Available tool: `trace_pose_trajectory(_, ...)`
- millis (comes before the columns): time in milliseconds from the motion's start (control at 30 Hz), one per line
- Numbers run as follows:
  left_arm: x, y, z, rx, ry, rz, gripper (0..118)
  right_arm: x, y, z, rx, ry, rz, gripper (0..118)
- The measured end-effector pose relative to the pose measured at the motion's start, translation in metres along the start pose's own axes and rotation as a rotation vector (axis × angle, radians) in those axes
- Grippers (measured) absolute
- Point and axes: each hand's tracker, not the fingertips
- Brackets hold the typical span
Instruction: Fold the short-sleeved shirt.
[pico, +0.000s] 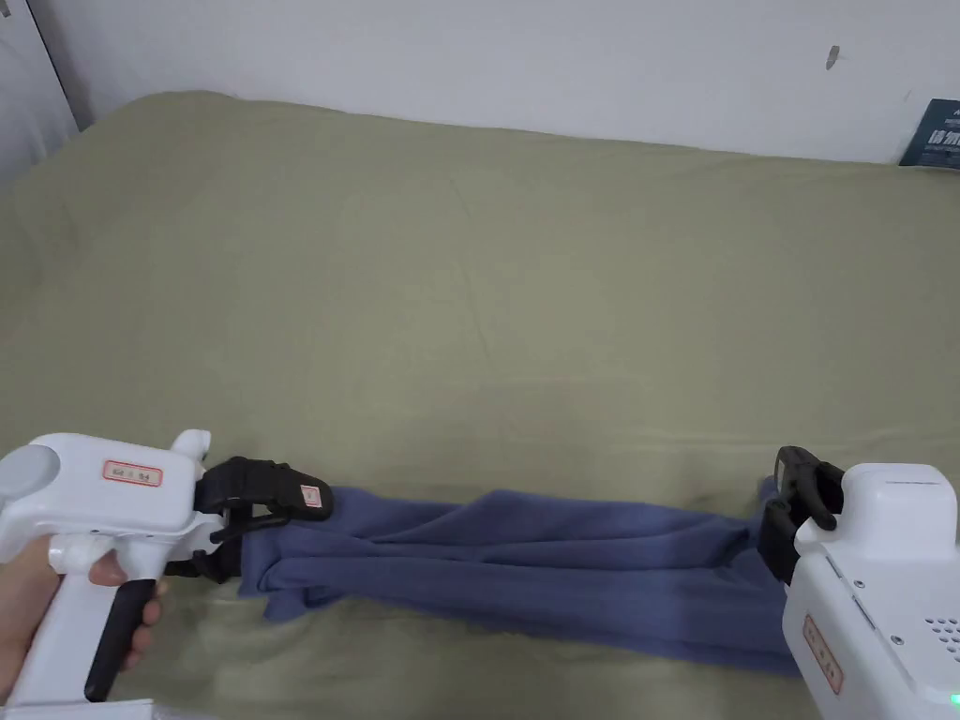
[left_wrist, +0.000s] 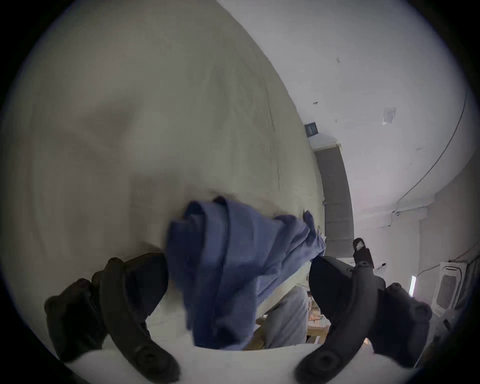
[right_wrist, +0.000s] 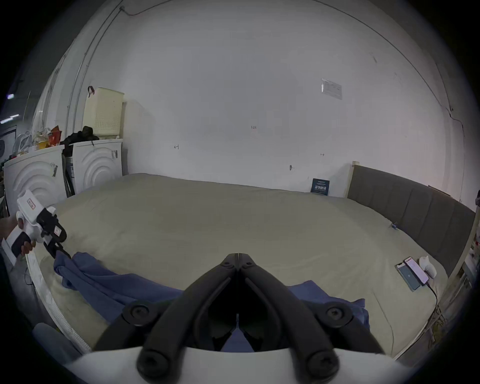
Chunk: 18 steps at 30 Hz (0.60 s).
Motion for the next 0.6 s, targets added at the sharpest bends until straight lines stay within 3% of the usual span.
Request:
trace_pose_trajectory(133, -0.005, 0.01, -0.012, 0.005, -0.027, 0.022, 110, 0.004, 0.0, 0.0, -0.01, 0.005, -0.012, 0)
trace_pose_trajectory(167, -0.002, 0.008, -0.012, 0.011, -0.019, 0.023, 101, 0.005, 0.0, 0.0, -0.011, 0.006, -0.02, 0)
trace_pose_trajectory(200, -0.017, 0.019, -0.018, 0.021, -0.002, 0.018, 61, 0.006, 0.0, 0.0, -0.012, 0.006, -0.025, 0)
trace_pose_trajectory(233, -0.025, 0.025, -0.022, 0.04, 0.05, 0.02, 8, 0.007, 0.001, 0.001, -0.011, 0.007, -0.031, 0)
trace_pose_trajectory(267, -0.029, 0.026, -0.026, 0.049, 0.159, 0.023, 10, 0.008, 0.001, 0.002, -0.011, 0.006, -0.035, 0)
trace_pose_trajectory(300, -0.036, 0.027, -0.028, 0.048, 0.179, 0.013, 10, 0.009, 0.002, 0.003, -0.01, 0.007, -0.036, 0)
trace_pose_trajectory(333, -0.025, 0.018, -0.028, 0.04, 0.115, 0.02, 10, 0.011, 0.003, 0.004, -0.011, 0.008, -0.037, 0)
trace_pose_trajectory(433, -0.018, 0.012, -0.014, 0.073, 0.099, 0.026, 9, 0.015, 0.006, 0.009, -0.003, 0.007, -0.041, 0)
trace_pose_trajectory(600, 0.004, 0.012, 0.037, 0.186, 0.167, -0.014, 9, 0.022, 0.012, 0.013, 0.013, 0.006, -0.056, 0)
